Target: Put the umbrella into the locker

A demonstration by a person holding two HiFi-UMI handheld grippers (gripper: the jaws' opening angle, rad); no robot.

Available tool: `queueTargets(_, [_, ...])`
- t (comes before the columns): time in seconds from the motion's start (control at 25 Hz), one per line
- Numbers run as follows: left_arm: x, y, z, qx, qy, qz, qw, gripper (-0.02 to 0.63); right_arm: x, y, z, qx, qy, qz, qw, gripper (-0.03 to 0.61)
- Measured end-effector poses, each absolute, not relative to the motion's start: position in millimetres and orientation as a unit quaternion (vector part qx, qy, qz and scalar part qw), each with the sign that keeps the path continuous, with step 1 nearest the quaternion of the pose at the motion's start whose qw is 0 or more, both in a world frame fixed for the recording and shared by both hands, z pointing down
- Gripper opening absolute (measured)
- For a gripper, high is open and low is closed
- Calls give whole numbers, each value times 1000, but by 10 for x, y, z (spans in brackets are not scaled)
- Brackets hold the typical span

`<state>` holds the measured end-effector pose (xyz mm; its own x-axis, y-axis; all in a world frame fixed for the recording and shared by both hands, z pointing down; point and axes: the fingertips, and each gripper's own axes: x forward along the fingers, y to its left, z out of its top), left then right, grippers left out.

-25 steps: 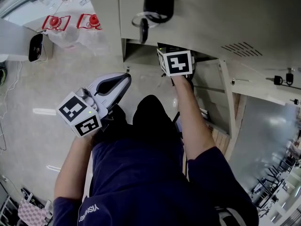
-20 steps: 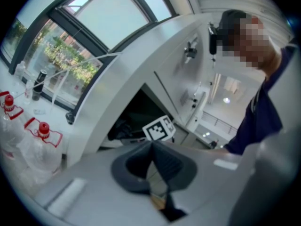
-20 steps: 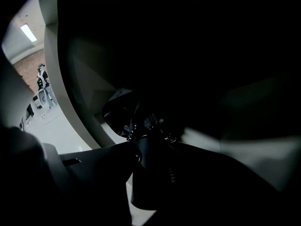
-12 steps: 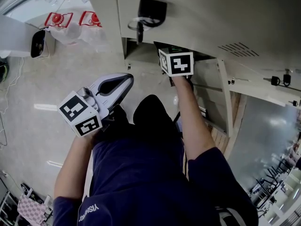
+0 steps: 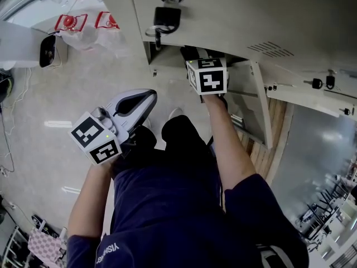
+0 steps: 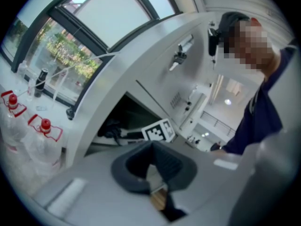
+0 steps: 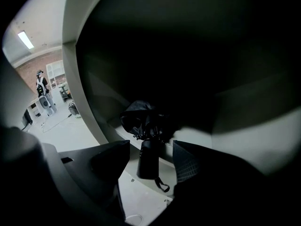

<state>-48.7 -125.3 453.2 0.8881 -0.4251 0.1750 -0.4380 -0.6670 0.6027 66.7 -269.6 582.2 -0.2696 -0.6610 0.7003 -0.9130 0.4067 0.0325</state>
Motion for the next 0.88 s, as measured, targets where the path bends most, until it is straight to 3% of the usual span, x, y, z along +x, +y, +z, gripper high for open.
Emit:
queueTargets(0.16, [-498,-1161,4337,912,-229,12,340,0,647,-2479,5619,512,-773,203,316,273])
queueTargets(0.32, [-543,-1090,4130,913,-226,12,340,0,573,-2244,5472,505,-777,208,313,231])
queueTargets(0.56, [-611,-941,3904,916,-218,17,336,0,545,-1885,5284,497,-782,202,316,137])
queueTargets(0.64, [-616,-889,3837,918,-215,19,333,0,540,-1759,5212,494,-785,200,315,77])
queueTargets(0.88, [-601,-747,3608,922,-209,18,324,0,498,-1305,4946,466,-804,193,315,21])
